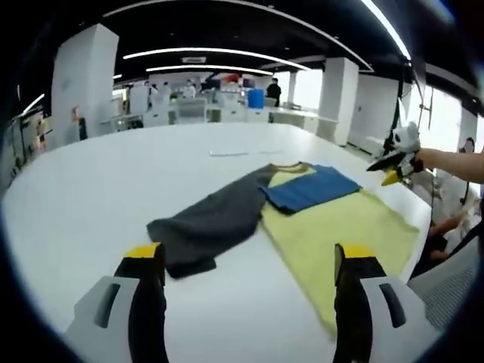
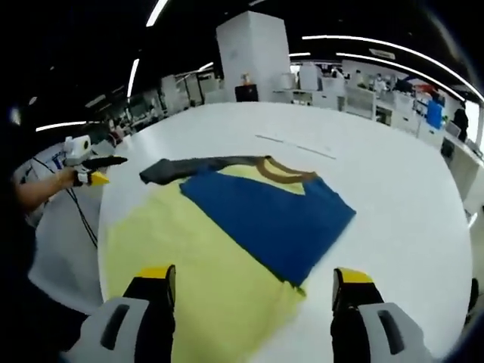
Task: Fold the garment on the visible template until the final outline fits inside the template.
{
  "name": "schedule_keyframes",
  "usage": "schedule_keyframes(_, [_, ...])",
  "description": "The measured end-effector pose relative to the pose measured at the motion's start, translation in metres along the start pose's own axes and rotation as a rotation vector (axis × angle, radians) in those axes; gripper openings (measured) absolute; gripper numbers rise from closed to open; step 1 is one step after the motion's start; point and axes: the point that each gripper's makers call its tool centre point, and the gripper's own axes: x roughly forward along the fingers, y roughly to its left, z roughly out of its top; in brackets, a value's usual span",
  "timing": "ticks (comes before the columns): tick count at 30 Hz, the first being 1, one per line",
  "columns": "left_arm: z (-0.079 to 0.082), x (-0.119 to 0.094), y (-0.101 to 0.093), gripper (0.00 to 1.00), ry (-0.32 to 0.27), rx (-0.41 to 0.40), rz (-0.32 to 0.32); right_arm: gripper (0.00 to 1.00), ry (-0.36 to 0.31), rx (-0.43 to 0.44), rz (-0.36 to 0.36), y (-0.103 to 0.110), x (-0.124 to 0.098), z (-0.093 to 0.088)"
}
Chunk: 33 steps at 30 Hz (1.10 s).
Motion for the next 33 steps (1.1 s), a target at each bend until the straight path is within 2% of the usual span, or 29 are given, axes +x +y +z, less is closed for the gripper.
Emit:
schedule_keyframes(6, [0.006, 0.004, 0.015, 0.88, -0.022, -0.027, 0.032, 0.99, -0.056, -0.015, 0.034, 0.02, -0.011, 0.007])
schedule_keyframes(10, [0.007, 0.01, 0.028, 0.86, -0.02, -0.034, 0.064, 0.99, -0.075, -0.011, 0.042, 0.029, -0.019, 0.008])
schedule_keyframes(12, [0.008, 0.012, 0.033, 0.84, -0.025, -0.041, 0.074, 0.99, -0.082, -0.009, 0.041, 0.032, -0.022, 0.009])
schedule_keyframes(18, [0.008, 0.019, 0.06, 0.75, -0.035, -0.087, 0.165, 0.98, -0.109, 0.003, 0.038, 0.038, -0.029, 0.01])
schedule_keyframes(21, [0.008, 0.02, 0.073, 0.66, -0.043, -0.103, 0.218, 0.98, -0.119, 0.002, 0.034, 0.043, -0.032, 0.01])
schedule_keyframes(24, [0.002, 0.02, 0.082, 0.58, -0.027, -0.151, 0.266, 0.98, -0.133, 0.005, 0.036, 0.048, -0.036, 0.011])
schedule_keyframes(27, [-0.007, 0.021, 0.083, 0.51, -0.013, -0.164, 0.294, 0.98, -0.141, 0.008, 0.036, 0.052, -0.039, 0.01])
schedule_keyframes(33, [-0.024, 0.025, 0.078, 0.46, 0.016, -0.192, 0.314, 0.97, -0.148, 0.013, 0.026, 0.058, -0.044, 0.008])
